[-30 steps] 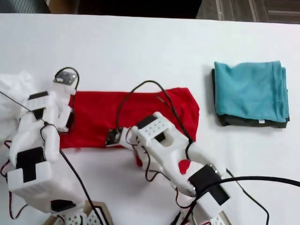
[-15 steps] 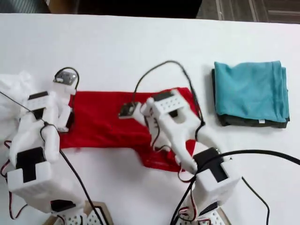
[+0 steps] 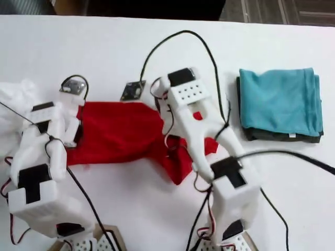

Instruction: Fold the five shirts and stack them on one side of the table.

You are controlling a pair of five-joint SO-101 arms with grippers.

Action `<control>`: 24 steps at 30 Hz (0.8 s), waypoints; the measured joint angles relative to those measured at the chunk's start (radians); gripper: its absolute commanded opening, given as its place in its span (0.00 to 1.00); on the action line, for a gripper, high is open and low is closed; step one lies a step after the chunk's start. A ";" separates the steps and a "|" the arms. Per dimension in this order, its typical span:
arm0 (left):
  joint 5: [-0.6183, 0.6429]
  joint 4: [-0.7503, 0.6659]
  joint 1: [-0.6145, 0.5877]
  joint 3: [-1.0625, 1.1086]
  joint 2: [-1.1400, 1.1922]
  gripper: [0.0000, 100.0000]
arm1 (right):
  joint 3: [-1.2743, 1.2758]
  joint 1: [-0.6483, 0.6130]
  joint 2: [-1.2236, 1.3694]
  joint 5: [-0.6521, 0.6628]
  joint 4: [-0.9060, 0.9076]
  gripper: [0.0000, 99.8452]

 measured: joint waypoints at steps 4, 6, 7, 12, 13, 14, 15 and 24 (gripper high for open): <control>0.000 0.000 0.000 0.000 0.000 0.03 | -0.140 0.009 0.153 0.000 -0.021 0.02; 0.000 0.000 0.000 0.000 0.000 0.03 | -0.227 0.023 0.229 0.000 -0.020 0.02; 0.000 0.000 0.000 0.000 0.000 0.03 | -0.275 0.031 0.265 0.000 -0.020 0.03; 0.000 0.000 0.000 0.000 0.000 0.03 | -0.493 0.074 0.420 -0.006 0.023 0.14; 0.000 0.000 0.000 0.000 0.000 0.03 | -0.526 0.089 0.446 -0.020 0.026 0.17; 0.000 0.000 0.000 0.000 0.000 0.03 | -0.557 0.107 0.470 -0.034 0.028 0.20; 0.002 0.000 0.000 0.000 0.000 0.03 | -0.586 0.123 0.486 -0.038 0.028 0.21; 0.002 0.000 0.000 0.000 0.000 0.03 | -0.651 0.189 0.488 -0.064 0.052 0.20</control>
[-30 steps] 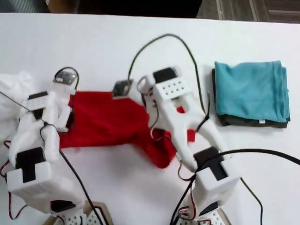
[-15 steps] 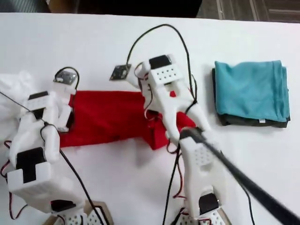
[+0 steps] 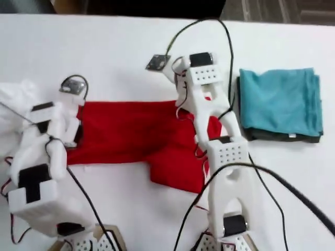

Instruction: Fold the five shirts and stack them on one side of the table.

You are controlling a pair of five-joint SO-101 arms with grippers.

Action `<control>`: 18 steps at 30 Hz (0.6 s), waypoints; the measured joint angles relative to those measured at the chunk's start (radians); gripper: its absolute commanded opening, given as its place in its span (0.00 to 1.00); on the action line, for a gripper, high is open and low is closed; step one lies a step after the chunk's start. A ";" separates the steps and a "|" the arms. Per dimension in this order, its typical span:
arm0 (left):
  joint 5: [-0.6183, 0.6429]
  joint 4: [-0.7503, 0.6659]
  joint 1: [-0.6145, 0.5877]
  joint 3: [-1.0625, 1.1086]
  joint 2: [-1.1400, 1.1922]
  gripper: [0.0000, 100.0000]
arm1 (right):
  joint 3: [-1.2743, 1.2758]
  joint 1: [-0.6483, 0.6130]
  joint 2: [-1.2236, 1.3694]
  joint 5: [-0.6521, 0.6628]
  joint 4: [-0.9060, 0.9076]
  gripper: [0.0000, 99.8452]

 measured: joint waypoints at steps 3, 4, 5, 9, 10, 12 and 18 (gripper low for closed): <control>0.000 0.000 0.000 0.000 0.000 0.03 | 0.066 -0.005 -0.104 -0.025 0.000 0.20; 0.000 0.000 0.000 0.000 0.000 0.03 | 0.101 -0.011 -0.157 -0.031 0.000 0.20; 0.000 0.000 0.000 0.000 0.000 0.03 | 0.141 -0.020 -0.212 -0.031 0.000 0.20; 0.000 0.000 0.000 0.000 0.000 0.03 | 0.379 -0.097 -0.459 -0.031 0.000 0.20; 0.000 0.000 0.000 0.000 0.000 0.03 | 0.460 -0.124 -0.525 -0.031 0.000 0.20; 0.000 0.000 0.000 0.000 0.000 0.03 | 0.623 -0.186 -0.654 -0.029 -0.002 0.20; 0.000 0.000 0.000 0.000 0.000 0.03 | 1.135 -0.353 -0.944 -0.037 -0.072 0.20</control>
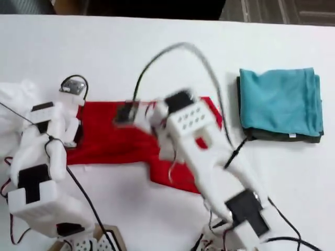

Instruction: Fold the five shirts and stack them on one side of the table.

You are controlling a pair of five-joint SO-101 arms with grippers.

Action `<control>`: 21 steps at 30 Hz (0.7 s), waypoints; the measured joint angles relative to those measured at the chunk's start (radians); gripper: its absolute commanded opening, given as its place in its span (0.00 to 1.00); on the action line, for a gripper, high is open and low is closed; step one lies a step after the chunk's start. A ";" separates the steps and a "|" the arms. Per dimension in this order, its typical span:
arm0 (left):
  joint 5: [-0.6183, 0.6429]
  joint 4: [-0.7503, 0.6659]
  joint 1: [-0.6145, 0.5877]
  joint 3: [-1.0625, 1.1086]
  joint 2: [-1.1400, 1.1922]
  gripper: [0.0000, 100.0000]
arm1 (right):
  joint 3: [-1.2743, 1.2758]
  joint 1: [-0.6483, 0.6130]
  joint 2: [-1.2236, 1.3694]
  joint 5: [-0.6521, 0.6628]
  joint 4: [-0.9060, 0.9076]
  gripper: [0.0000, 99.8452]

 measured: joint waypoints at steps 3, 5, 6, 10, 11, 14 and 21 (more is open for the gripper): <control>0.000 0.000 0.000 0.000 0.000 0.03 | 0.216 -0.057 -0.048 -0.011 -0.094 0.20; 0.000 0.000 0.000 0.000 0.000 0.03 | 0.324 -0.089 -0.052 -0.040 -0.166 0.20; 0.000 0.000 0.000 0.000 0.000 0.03 | 0.364 -0.101 -0.052 -0.049 -0.195 0.20; 0.000 0.000 0.000 0.000 0.000 0.03 | 0.460 -0.126 -0.052 -0.068 -0.276 0.20; 0.000 0.000 0.000 0.000 0.000 0.03 | 0.474 -0.127 -0.052 -0.069 -0.288 0.20; 0.000 0.000 0.000 0.000 0.000 0.03 | 0.489 -0.129 -0.051 -0.069 -0.321 0.20; 0.000 0.000 0.000 0.000 0.000 0.03 | 0.479 -0.127 0.075 -0.072 -0.393 0.20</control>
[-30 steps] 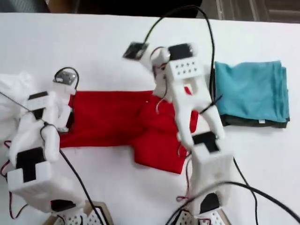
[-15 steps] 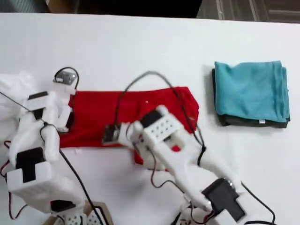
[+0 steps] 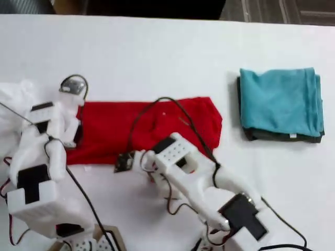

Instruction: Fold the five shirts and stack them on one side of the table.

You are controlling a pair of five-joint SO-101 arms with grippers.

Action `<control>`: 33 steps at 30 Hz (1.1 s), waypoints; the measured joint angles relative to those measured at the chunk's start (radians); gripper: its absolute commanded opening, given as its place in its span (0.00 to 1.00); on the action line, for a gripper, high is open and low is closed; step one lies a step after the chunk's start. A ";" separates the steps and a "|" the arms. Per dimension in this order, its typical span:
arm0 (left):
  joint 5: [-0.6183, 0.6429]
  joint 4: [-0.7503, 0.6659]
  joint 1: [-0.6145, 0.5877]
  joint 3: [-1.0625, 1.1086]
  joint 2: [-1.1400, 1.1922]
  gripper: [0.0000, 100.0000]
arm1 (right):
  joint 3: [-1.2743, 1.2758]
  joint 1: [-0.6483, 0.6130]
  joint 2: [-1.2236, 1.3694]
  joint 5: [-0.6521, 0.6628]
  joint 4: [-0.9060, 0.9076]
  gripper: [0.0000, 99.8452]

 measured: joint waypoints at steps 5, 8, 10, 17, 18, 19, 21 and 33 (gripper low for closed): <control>0.000 0.000 0.000 0.000 0.000 0.03 | -0.009 0.002 0.078 0.000 -0.021 0.06; 0.000 0.000 0.000 0.000 0.000 0.03 | -0.037 0.035 0.089 0.000 -0.043 0.03; 0.000 0.000 0.000 0.000 0.000 0.03 | -0.060 0.080 0.095 0.000 -0.046 0.02; 0.000 0.000 0.000 0.000 0.000 0.03 | -0.178 0.206 0.114 0.008 0.058 0.02; 0.000 0.000 0.000 0.000 0.000 0.03 | -0.204 0.218 0.112 0.026 0.087 0.02; 0.000 0.000 0.000 0.000 0.000 0.03 | -0.232 0.224 0.103 0.044 0.120 0.02; 0.000 0.000 0.000 0.000 0.000 0.03 | -0.292 0.238 0.075 0.078 0.183 0.02; 0.000 0.000 0.000 0.000 0.000 0.03 | -0.764 0.339 0.129 0.146 0.341 0.02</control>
